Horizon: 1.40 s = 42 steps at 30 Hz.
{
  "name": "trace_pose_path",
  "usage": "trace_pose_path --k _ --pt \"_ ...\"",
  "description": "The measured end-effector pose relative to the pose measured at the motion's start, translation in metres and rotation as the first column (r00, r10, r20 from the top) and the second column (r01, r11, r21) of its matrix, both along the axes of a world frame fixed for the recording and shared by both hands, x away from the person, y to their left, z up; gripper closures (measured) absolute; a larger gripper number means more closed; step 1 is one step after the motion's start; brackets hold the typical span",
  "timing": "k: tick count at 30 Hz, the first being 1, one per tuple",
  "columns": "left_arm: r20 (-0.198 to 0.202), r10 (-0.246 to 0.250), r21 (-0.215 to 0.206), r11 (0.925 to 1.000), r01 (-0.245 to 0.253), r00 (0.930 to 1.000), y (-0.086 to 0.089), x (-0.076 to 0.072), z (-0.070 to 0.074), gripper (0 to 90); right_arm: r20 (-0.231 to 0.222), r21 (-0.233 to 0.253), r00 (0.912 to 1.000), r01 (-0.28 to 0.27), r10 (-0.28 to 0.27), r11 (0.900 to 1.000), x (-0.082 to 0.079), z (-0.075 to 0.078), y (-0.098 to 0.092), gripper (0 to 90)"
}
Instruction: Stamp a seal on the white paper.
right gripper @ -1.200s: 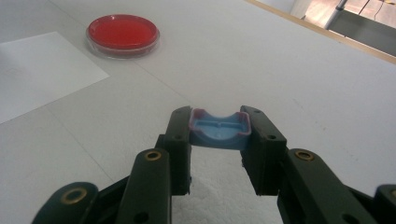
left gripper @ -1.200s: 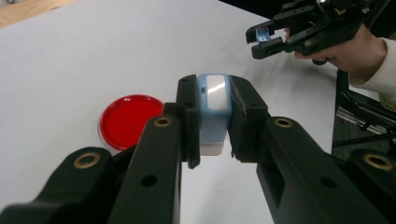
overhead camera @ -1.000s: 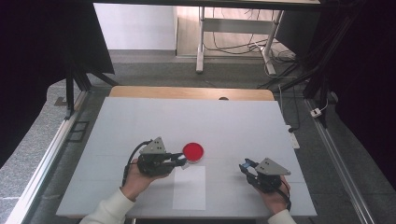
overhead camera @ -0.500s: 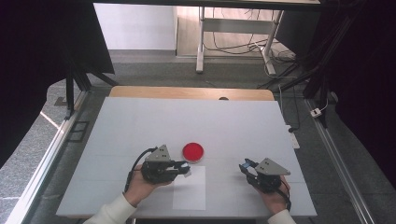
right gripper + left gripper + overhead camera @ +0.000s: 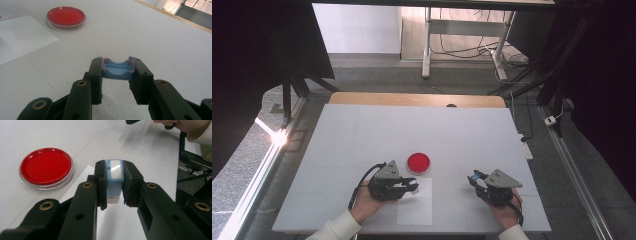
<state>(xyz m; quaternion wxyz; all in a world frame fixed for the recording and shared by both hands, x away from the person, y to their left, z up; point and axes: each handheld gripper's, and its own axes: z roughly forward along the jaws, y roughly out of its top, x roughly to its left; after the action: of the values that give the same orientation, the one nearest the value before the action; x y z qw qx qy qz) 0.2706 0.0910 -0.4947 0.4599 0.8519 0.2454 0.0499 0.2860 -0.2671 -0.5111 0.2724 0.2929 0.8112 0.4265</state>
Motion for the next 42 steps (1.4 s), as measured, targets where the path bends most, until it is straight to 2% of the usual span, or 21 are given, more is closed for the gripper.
trace_pose_path --k 5,17,28,42 --pt "0.012 -0.010 0.027 0.9996 0.010 0.9999 -0.003 0.000 -0.005 75.6 0.000 -0.003 1.0000 0.002 -0.002 1.000 0.000 0.000 0.000 64.4" --pt "0.015 -0.022 0.043 0.9989 0.021 0.9996 -0.007 0.002 -0.015 75.7 -0.002 -0.004 1.0000 0.001 -0.001 1.000 0.000 0.000 0.000 64.5" --pt "0.027 -0.034 0.061 0.9976 0.033 0.9991 -0.008 0.003 -0.019 75.7 -0.002 -0.005 1.0000 0.001 -0.001 1.000 0.000 -0.001 0.001 64.5" --pt "0.023 -0.035 0.077 0.9965 0.033 0.9991 -0.010 0.004 -0.023 75.7 -0.002 -0.004 1.0000 -0.001 0.001 1.000 0.000 -0.001 0.001 64.4"
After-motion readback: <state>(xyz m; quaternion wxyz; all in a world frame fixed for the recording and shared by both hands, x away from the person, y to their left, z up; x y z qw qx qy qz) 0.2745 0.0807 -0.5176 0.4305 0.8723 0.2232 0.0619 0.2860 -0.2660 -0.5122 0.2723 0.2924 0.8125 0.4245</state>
